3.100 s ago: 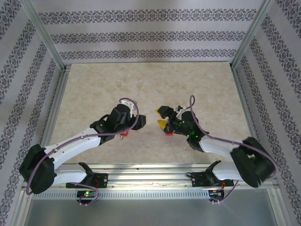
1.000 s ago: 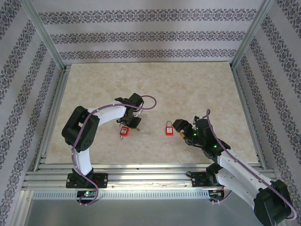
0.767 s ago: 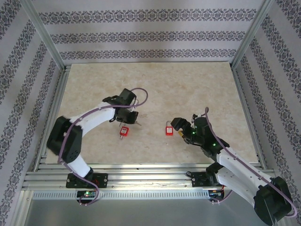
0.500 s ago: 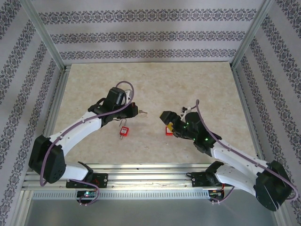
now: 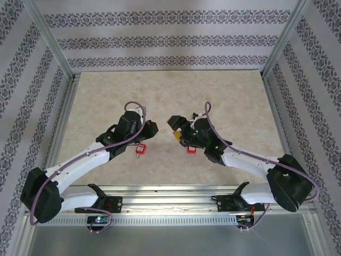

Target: Unlock with the key

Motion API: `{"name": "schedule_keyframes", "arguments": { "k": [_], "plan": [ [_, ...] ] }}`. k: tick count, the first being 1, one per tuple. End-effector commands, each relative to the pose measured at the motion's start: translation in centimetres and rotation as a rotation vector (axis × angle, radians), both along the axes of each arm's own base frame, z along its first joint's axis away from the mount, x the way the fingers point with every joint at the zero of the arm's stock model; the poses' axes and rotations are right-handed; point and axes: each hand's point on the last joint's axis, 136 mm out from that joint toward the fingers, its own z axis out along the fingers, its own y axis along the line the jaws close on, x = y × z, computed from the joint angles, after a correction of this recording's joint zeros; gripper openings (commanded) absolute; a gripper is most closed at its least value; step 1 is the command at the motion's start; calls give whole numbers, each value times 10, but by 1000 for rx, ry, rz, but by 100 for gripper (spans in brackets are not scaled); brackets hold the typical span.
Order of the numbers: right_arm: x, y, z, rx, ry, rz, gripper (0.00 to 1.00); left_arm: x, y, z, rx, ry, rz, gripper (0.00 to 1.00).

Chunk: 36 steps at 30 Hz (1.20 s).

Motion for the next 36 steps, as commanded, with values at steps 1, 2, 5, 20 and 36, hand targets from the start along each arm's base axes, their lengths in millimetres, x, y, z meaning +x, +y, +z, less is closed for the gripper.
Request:
{"name": "schedule_keyframes", "arguments": {
  "k": [1,2,5,20,36],
  "plan": [
    [8,4,7,76,-15,-48,87,7,1,25,-91,-108,84,0],
    [9,7,7,95,-10,-47,87,6,0,29,-107,-124,87,0],
    [12,19,10,133,5,-28,87,3,-6,38,-93,-187,72,0],
    [14,37,4,257,95,-40,87,-3,-8,56,-120,-507,117,0],
    [15,57,15,393,121,-29,87,-17,-17,50,-119,-640,109,0]
  ]
}}
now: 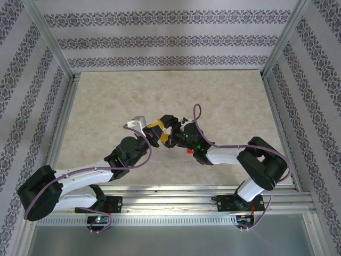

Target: Unlock with the key

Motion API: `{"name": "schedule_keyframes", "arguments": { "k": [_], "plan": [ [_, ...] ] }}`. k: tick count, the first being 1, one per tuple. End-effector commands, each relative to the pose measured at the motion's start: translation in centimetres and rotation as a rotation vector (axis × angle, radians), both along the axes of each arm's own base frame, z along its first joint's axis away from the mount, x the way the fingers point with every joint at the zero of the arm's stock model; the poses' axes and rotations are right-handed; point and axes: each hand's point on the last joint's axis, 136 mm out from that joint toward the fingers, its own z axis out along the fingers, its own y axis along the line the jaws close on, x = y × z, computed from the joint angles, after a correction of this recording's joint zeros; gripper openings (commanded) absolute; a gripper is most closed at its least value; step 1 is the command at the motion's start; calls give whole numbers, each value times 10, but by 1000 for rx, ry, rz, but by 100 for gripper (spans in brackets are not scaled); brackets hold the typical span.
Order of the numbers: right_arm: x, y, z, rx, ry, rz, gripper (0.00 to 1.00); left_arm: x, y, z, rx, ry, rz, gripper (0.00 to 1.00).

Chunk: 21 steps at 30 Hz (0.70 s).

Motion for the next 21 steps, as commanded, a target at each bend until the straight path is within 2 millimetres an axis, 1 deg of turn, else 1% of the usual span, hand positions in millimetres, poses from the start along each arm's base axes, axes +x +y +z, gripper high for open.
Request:
{"name": "schedule_keyframes", "arguments": {
  "k": [1,3,6,9,11,15,21],
  "plan": [
    [4,7,33,76,-58,-8,88,-3,1,4,-19,-62,14,0],
    [3,6,34,84,-57,-14,87,-3,0,0,-21,-62,18,0],
    [3,1,35,87,-59,-32,84,-6,-2,-1,-14,-78,13,0],
    [2,0,40,93,-66,-33,82,-7,-3,-5,5,-85,10,0],
    [2,-1,44,98,-72,-34,79,-7,-2,-8,3,-87,15,0],
    [1,-7,36,73,-62,-50,70,-10,-1,-8,3,-97,9,0],
    [1,-13,34,52,-67,-59,60,-15,3,-9,20,-103,9,0]
  ]
}}
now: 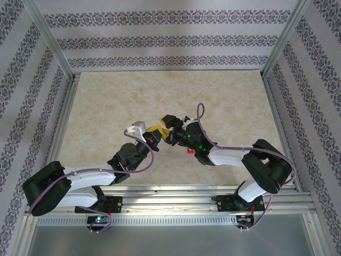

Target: Unlock with the key

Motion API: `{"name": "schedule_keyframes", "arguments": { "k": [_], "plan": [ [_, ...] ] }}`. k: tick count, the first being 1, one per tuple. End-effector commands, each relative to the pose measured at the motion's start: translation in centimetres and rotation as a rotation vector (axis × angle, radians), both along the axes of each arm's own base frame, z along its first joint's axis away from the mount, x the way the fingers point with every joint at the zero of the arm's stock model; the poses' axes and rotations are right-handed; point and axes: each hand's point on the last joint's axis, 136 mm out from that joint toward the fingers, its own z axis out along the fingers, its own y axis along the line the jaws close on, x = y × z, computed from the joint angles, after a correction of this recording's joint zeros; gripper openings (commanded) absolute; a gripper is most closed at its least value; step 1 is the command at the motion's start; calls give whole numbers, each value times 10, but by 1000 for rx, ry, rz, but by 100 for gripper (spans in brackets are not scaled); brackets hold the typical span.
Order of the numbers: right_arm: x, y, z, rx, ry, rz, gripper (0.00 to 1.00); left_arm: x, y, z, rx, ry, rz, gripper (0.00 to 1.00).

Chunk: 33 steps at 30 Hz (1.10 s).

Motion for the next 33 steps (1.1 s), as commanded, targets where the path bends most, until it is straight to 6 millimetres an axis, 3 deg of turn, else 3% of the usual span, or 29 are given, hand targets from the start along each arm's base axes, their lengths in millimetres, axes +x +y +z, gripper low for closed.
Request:
{"name": "schedule_keyframes", "arguments": {
  "k": [1,12,19,28,33],
  "plan": [
    [0,-6,17,15,-50,-24,57,-9,0,5,1,-36,-15,0],
    [3,-9,13,7,-46,-23,29,-20,-5,-1,31,-56,-49,0],
    [3,-15,7,-27,-45,-33,27,-24,-5,0,53,-65,-55,0],
    [4,-17,6,-62,-58,-33,0,-28,-3,-1,59,-78,-62,0],
    [4,-14,10,-63,-73,-21,0,-33,-9,-2,54,-83,-108,0]
  ]
}}
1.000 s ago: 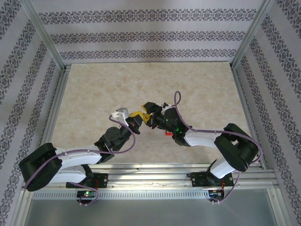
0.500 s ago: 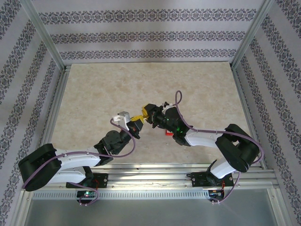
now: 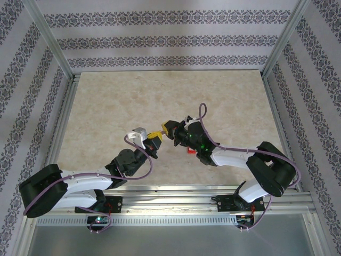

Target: Unlock with the key

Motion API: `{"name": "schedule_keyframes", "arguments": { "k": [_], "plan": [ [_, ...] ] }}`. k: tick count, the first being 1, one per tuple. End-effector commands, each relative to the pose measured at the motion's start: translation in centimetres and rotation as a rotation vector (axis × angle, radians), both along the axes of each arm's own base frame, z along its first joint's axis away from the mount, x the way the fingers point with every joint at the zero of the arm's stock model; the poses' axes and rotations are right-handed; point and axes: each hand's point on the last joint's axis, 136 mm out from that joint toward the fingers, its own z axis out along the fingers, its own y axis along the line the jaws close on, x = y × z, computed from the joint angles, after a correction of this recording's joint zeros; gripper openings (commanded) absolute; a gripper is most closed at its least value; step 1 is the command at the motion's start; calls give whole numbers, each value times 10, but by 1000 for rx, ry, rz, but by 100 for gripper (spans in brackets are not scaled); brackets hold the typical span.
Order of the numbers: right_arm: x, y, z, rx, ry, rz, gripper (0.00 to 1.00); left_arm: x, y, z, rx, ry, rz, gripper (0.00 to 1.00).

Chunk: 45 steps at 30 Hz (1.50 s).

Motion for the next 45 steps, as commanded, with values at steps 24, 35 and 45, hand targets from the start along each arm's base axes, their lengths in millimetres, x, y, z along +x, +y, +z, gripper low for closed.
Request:
{"name": "schedule_keyframes", "arguments": {
  "k": [24,35,45],
  "plan": [
    [5,-11,43,-102,-242,3,0,-9,-31,24,-739,688,-305,72],
    [2,-9,40,-107,-242,10,0,2,-16,26,-723,647,-212,59],
    [-1,-6,34,-99,-229,18,0,14,-19,26,-734,604,-211,48]
  ]
}}
